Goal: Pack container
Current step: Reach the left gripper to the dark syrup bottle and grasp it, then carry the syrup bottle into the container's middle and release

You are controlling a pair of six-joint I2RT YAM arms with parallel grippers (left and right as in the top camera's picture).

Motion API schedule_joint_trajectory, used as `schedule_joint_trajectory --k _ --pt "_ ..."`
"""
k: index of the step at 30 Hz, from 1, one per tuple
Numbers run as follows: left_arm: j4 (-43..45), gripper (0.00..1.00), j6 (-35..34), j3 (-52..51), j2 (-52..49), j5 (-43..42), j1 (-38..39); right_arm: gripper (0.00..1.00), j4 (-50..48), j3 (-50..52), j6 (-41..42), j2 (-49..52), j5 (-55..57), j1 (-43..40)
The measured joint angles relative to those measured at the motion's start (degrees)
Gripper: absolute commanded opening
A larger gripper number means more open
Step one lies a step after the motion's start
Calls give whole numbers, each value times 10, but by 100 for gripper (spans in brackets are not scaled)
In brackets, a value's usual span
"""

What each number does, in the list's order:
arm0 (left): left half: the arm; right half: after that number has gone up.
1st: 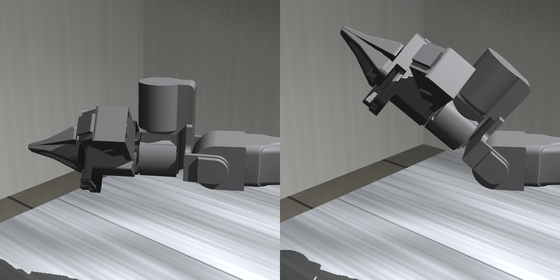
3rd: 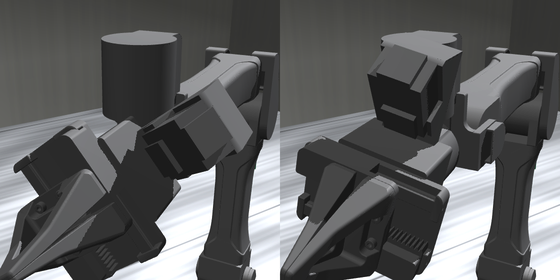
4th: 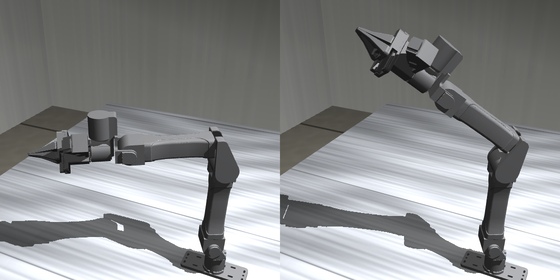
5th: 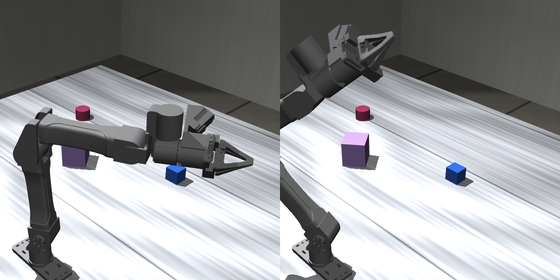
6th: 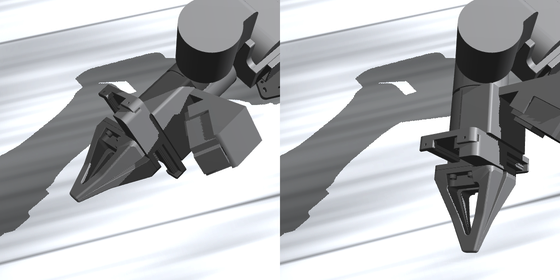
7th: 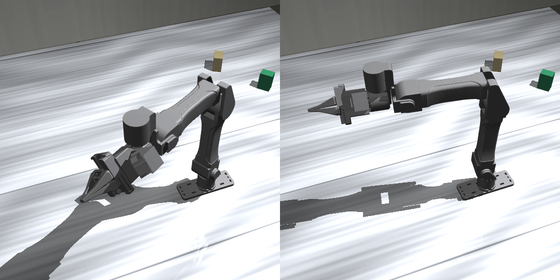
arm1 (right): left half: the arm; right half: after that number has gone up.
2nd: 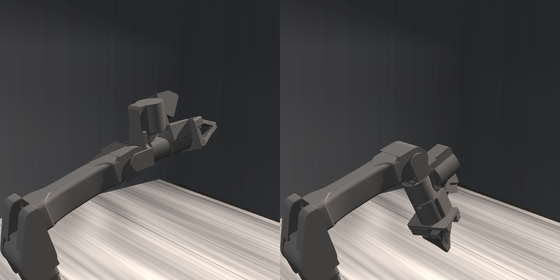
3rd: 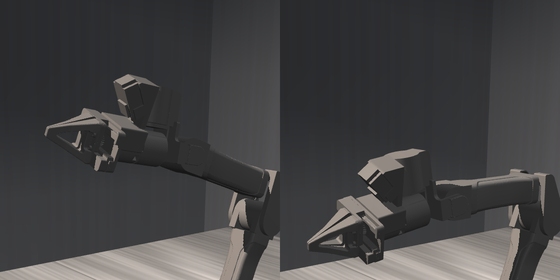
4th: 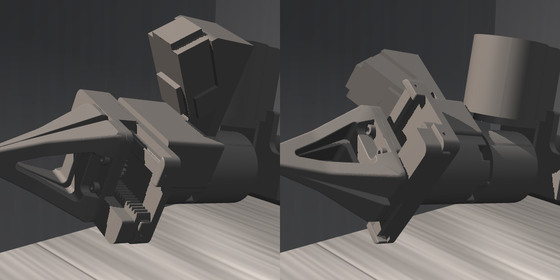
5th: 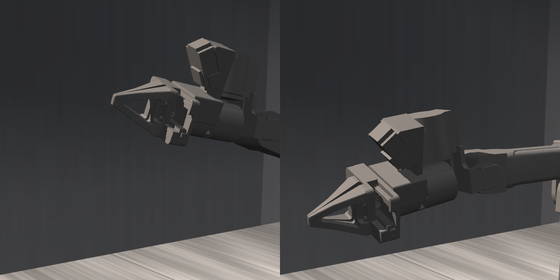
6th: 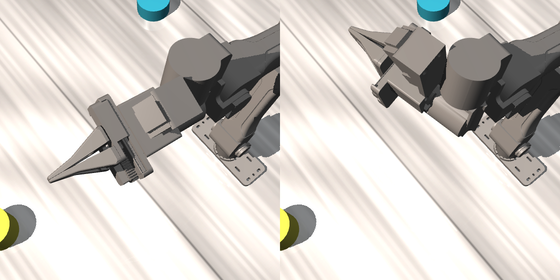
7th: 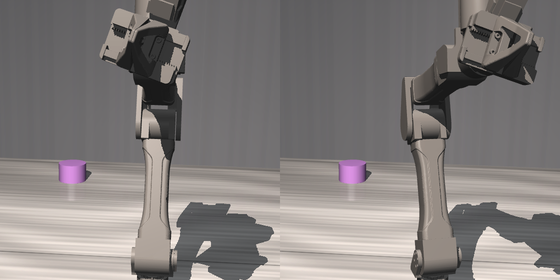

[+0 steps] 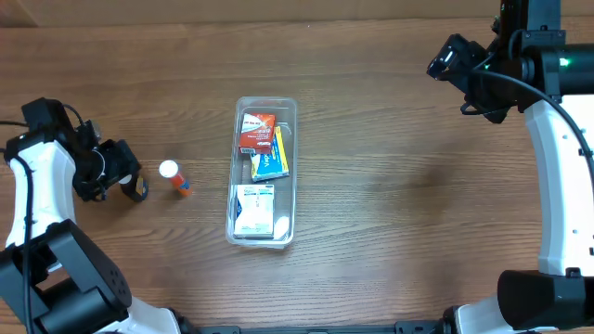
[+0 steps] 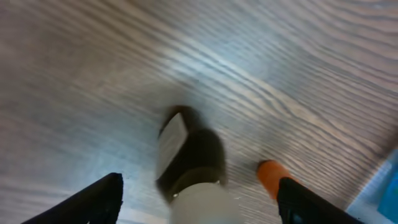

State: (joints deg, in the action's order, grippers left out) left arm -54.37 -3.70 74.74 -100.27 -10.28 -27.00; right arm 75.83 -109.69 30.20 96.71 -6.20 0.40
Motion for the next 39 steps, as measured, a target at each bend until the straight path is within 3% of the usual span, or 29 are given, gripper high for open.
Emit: schedule_joint_trajectory --k 4,10,12,13,17,20,25,28,33,39 --pt "0 63 38 0 0 -14 6 100 0 0 0 0 0 0" --pt "-11 63 112 0 0 -12 7 100 0 0 0 0 0 0" --pt "-14 55 125 0 0 3 7 100 0 0 0 0 0 0" --pt "-13 43 130 0 0 7 7 100 0 0 0 0 0 0" --pt "-13 21 139 0 0 18 7 100 0 0 0 0 0 0" --pt "-19 12 140 9 -1 24 7 100 0 0 0 0 0 0" --pt "-167 6 121 134 -10 24 14 100 0 0 0 0 0 0" --pt "-273 6 89 300 -13 23 42 100 1 0 0 0 0 0" --pt "-346 4 -17 532 -6 23 147 100 0 0 0 0 0 0" --pt "-298 4 -110 490 -3 19 330 100 0 0 0 0 0 0"
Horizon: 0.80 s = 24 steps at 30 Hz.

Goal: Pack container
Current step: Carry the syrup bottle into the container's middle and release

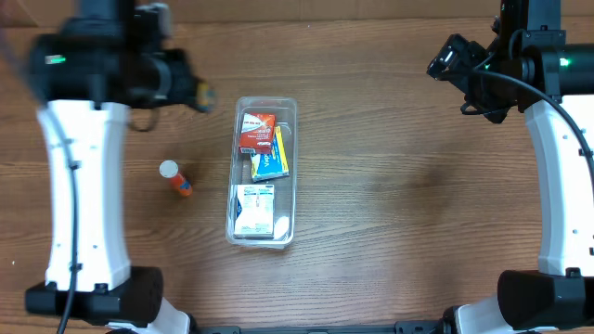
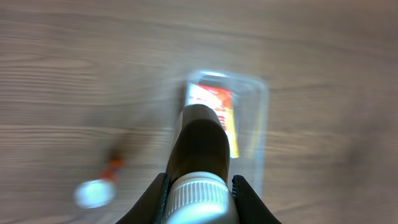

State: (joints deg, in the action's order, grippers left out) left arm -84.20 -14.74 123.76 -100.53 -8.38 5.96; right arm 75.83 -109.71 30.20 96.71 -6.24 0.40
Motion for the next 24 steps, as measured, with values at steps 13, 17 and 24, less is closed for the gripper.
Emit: schedule_joint_trajectory --k 13,17,24 --pt "168 4 -235 -302 -7 33 185 100 0 0 0 0 0 0" --pt "197 4 -266 -352 -7 42 211 100 0 0 0 0 0 0" --pt "203 7 -291 -396 -7 43 229 100 0 0 0 0 0 0"
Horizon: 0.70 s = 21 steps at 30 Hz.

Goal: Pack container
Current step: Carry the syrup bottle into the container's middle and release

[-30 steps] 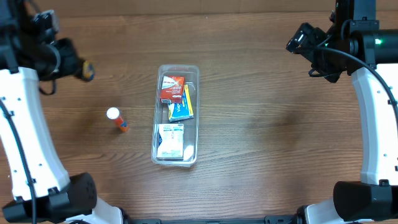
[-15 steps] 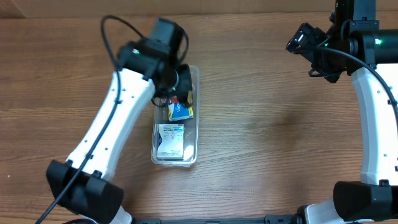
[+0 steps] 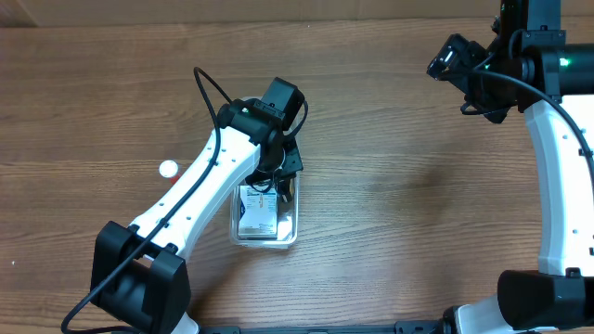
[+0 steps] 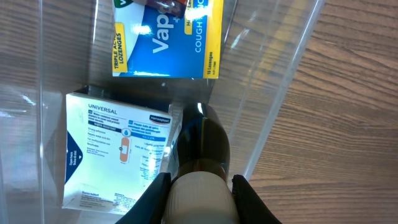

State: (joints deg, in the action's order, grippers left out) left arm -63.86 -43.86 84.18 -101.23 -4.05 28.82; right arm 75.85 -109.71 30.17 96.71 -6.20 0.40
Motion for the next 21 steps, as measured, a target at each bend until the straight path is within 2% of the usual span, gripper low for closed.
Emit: schedule_joint_trajectory --k 2,6,10,12,14,19,21 --pt "2 23 -2 -2 0 1 1 100 0 0 0 0 0 0" --pt "37 24 -7 -21 0 22 1 100 0 0 0 0 0 0" --pt "59 31 -5 -25 0 39 1 100 0 0 0 0 0 0" --pt "63 55 -3 -25 0 42 1 100 0 0 0 0 0 0" --pt "63 61 -3 -25 0 43 1 100 0 0 0 0 0 0" --pt "61 58 7 -25 0 23 1 100 0 0 0 0 0 0" --pt "30 59 23 -10 0 18 -1 100 0 0 0 0 0 0"
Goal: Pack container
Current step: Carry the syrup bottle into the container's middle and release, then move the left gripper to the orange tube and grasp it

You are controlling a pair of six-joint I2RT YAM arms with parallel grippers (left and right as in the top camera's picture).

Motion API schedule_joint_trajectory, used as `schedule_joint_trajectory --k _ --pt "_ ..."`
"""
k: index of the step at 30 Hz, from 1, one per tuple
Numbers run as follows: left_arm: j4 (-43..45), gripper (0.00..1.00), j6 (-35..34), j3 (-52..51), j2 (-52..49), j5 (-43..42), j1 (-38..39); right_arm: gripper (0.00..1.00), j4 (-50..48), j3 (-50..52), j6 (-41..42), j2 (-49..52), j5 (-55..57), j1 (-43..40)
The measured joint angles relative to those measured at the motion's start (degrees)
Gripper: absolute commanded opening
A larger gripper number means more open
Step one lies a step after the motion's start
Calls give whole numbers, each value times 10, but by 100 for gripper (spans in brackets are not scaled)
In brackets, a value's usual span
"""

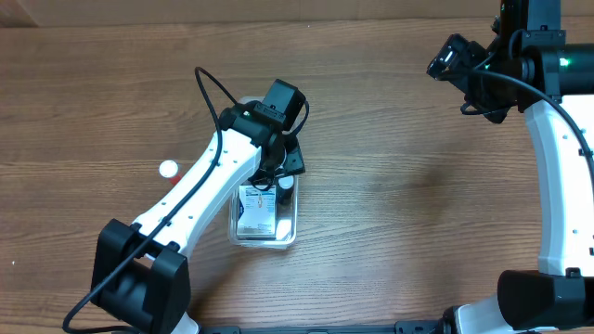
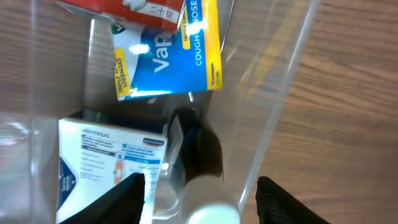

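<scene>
A clear plastic container point(image 1: 263, 240) lies at the table's middle, its wall point(image 2: 281, 93) showing in the left wrist view. Inside lie a red box point(image 2: 140, 9), a blue cough lozenge box point(image 2: 165, 56) and a white plaster box point(image 2: 106, 168). A brown bottle with a white cap point(image 2: 198, 158) stands between the white box and the container's right wall. My left gripper point(image 2: 208, 205) is open right above the bottle point(image 1: 288, 184), its fingers point(image 2: 124, 199) spread clear of it on both sides. My right gripper point(image 1: 455, 60) hangs far off at the back right.
A small white-capped tube point(image 1: 168, 169) lies on the table left of the container, partly hidden by my left arm. The right arm's white links run down the right edge of the overhead view.
My left gripper was shut on the brown bottle inside the container. Now its fingers are open and the bottle stands in the container on its own.
My left gripper was open around the brown bottle at the table's left, beside the orange tube. Then it held the bottle high beyond the container's far end. Then the held bottle was down beside the white box, and now it is let go there.
</scene>
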State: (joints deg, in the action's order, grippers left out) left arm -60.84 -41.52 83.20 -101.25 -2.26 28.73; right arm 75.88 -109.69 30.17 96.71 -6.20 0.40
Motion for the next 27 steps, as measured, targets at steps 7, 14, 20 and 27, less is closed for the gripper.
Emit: schedule_joint_trajectory --k 7,14,20,27 --pt "-228 84 61 221 3 92 -47 100 0 0 0 0 0 0" --pt "-344 88 74 244 9 185 -179 100 0 0 0 0 0 0" --pt "-306 83 157 215 9 125 -310 100 0 0 0 0 0 0" --pt "-168 59 248 50 9 35 -321 100 -1 0 0 0 0 0"
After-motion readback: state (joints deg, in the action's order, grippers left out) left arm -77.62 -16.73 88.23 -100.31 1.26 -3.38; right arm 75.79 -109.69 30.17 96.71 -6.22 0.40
